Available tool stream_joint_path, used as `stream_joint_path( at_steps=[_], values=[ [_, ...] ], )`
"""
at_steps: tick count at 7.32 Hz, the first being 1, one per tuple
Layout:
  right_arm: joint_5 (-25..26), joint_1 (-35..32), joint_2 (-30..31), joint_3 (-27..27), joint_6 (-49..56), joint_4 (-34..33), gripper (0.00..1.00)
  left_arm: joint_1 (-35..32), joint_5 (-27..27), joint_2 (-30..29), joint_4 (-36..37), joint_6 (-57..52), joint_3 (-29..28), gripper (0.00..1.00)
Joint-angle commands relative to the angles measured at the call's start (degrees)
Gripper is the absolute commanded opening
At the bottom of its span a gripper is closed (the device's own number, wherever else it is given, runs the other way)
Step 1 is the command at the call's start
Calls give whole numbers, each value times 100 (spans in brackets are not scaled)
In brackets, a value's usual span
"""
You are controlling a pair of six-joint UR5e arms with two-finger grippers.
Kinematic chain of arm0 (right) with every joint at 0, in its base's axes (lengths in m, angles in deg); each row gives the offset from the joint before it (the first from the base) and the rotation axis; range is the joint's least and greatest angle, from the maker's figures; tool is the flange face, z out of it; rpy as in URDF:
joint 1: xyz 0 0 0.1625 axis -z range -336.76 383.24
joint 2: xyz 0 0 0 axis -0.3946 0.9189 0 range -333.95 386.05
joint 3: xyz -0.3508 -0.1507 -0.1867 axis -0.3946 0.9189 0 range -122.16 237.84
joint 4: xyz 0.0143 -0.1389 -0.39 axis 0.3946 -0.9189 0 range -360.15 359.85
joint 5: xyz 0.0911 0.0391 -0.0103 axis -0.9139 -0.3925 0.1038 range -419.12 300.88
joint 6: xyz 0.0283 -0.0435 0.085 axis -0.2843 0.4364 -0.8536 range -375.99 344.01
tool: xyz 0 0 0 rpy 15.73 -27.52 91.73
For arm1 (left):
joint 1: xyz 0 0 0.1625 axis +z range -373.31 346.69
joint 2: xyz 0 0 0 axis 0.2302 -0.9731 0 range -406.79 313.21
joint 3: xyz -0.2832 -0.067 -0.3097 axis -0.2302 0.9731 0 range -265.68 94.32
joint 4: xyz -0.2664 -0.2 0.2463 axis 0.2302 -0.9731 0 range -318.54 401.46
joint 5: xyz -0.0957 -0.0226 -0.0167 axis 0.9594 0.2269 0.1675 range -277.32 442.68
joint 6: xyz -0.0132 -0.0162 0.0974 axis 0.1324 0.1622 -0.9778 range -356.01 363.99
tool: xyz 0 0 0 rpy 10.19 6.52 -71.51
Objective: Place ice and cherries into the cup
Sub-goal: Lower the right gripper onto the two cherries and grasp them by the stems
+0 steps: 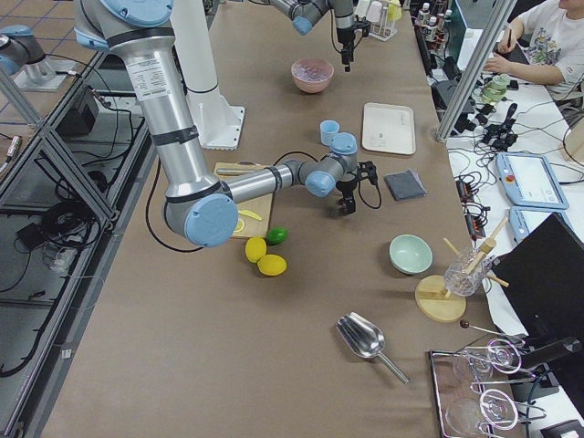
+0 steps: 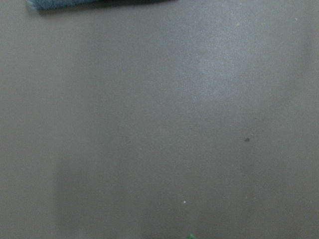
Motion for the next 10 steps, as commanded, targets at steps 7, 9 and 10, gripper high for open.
stream_joint_path(
  at_steps=[7,9,10],
  values=[
    [40,52,94,-32,-45,25,72,13,18,93,7,28,167,98],
    [32,52,85,-41,-54,25,58,13,17,84,7,45,210,98],
    [40,52,94,-41,-54,25,47,13,9,84,7,45,211,98]
  ],
)
